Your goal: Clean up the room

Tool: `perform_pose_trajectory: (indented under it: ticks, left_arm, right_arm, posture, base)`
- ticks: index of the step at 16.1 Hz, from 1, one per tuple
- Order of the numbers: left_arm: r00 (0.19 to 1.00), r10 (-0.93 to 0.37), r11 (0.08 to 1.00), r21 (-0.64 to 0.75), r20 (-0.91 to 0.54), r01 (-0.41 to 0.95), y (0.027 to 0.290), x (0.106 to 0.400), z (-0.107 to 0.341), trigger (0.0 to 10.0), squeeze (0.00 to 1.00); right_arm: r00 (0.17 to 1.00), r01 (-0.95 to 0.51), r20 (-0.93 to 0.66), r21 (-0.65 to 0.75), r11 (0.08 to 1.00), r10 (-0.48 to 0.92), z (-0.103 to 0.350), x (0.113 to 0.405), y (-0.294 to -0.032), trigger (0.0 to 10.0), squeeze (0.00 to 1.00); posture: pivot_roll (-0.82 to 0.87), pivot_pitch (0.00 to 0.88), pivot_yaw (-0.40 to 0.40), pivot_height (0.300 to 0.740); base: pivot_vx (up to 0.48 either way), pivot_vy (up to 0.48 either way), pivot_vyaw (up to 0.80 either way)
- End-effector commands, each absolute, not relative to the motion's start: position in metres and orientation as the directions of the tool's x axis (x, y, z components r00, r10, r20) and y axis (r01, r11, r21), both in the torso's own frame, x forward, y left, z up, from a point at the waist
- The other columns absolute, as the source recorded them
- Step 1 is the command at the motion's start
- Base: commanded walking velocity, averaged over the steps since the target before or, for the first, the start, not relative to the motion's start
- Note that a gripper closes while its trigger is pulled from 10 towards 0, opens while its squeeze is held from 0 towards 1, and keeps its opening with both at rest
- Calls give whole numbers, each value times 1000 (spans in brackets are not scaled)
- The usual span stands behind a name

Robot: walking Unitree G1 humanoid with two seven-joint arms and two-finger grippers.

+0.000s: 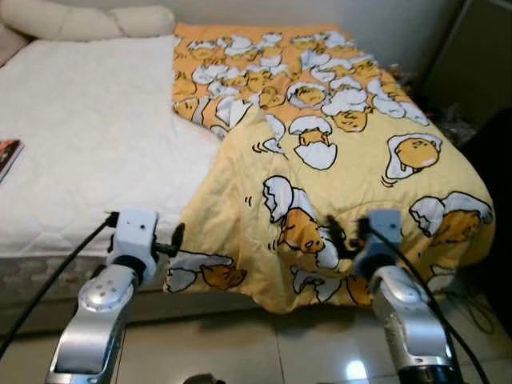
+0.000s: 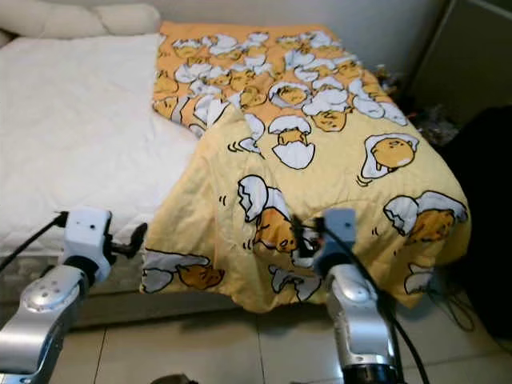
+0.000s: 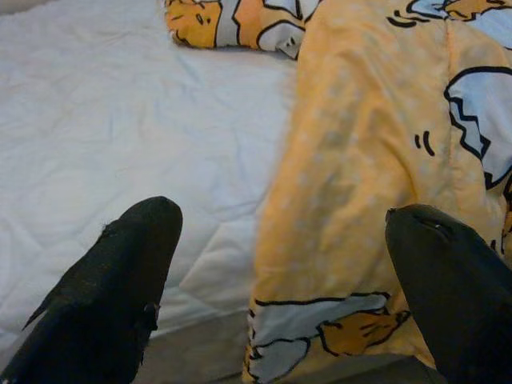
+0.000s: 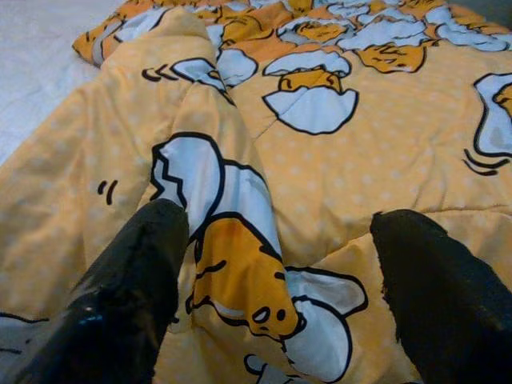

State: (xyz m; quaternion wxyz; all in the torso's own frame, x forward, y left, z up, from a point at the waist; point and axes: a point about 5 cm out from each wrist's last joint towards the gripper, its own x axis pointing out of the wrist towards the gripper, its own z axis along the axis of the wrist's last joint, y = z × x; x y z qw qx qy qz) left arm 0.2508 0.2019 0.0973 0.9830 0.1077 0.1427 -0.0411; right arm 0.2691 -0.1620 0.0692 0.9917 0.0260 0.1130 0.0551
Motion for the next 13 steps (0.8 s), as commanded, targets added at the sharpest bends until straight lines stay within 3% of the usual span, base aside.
perform_pose_trajectory:
  ticks: [1,10,13]
  left_arm:
    - [957,-61,970,208,-282,123,197,252,97,10000,0]
    - [967,-46,971,217,-250,103,197,265,105,10000,0]
    - [978,-28,977,200,-206,70,197,271,110,10000,0]
  right_arm:
    - [974,-73,-211,46,996,81,70,269,-171,10000,1000]
    - [980,-84,-177,72,994,96,74,287,-163,10000,1000]
    - [976,-76,-194,132,988,101,73,288,-156,10000,1000]
  posture:
    - [-21,0,-20,740]
    - [-6,0,-32,740]
    - [-7,0,-34,740]
  base:
    - [0,420,0]
    - [0,390,0]
    - [0,0,0]
